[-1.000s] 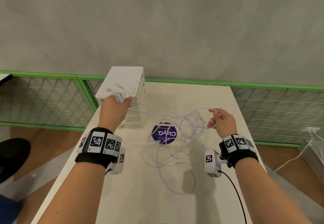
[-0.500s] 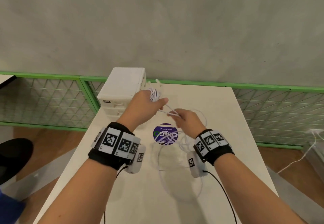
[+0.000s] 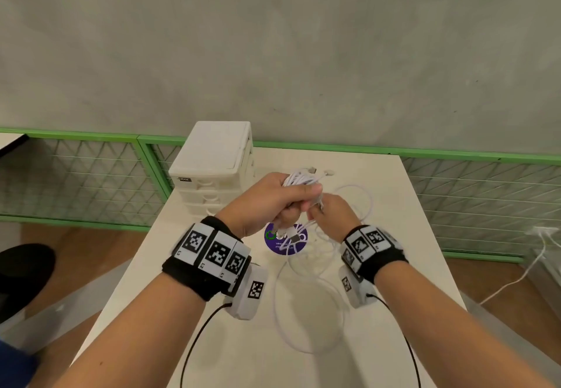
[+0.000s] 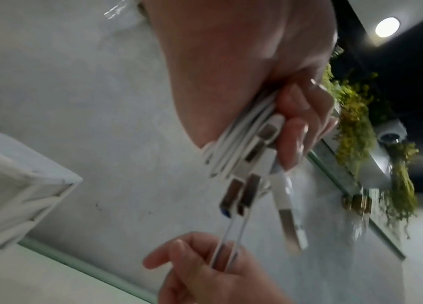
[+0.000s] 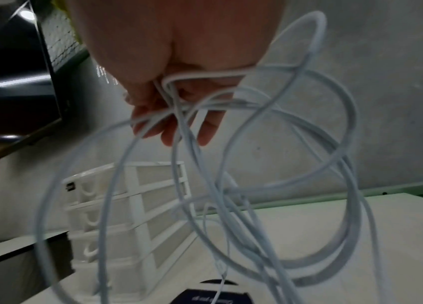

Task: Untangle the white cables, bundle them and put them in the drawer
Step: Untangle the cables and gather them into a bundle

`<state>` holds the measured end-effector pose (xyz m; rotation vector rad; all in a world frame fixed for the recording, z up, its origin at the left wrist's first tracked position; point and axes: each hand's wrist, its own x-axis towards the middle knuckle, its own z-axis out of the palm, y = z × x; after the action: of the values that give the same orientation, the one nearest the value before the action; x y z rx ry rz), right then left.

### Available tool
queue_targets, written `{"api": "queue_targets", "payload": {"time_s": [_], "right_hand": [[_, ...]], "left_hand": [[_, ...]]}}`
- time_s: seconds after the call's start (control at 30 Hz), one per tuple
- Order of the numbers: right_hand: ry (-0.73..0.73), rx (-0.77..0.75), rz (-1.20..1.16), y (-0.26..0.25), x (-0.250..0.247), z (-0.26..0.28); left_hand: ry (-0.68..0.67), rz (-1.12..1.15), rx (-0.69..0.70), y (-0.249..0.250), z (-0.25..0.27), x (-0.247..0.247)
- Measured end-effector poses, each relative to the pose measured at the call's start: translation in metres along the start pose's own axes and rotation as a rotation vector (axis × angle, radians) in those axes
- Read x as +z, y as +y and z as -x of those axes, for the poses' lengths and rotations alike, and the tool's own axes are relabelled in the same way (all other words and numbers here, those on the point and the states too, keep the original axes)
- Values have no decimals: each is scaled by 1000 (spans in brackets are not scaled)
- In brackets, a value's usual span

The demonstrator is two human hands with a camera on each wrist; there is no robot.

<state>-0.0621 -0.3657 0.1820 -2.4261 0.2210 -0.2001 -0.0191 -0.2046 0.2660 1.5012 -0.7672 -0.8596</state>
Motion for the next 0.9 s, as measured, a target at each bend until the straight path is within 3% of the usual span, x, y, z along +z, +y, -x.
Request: {"api": "queue_targets", "payload": {"time_s": [0.13,0.3,0.37,0.53,0.6,0.7,0.73,0.8,0.83,0.9], "right_hand": [[25,-25,-56,-3,22,0],[-76,53,-12,9,35,-2],[-28,10,-3,7,42,7],[-40,-93,-32,-4,50,20],[-32,-113,-42,-4,47,20],[91,-200,-32,-12,38,19],[124,-231,-28,-16,34,18],[164,-281,-43,-22,25,14],[172,-295,-48,-22,22,12],[172,-308,-47,-19,14,9]], "left_hand": [[-75,210,63,1,-2,5],[-149,464,234,5,-2,3],[-18,580,290,14,-3,3],[467,762,428,27,-14,-7],[682,584,472,18,-18,-17],[903,-53,525,-9,-22,-35],[888,-375,471,-21,-25,-41],[681,-939,209,-40,-27,-41],[581,-1025,99,-46,-27,-39],[438,-892,-21,-54,-25,-38]]}}
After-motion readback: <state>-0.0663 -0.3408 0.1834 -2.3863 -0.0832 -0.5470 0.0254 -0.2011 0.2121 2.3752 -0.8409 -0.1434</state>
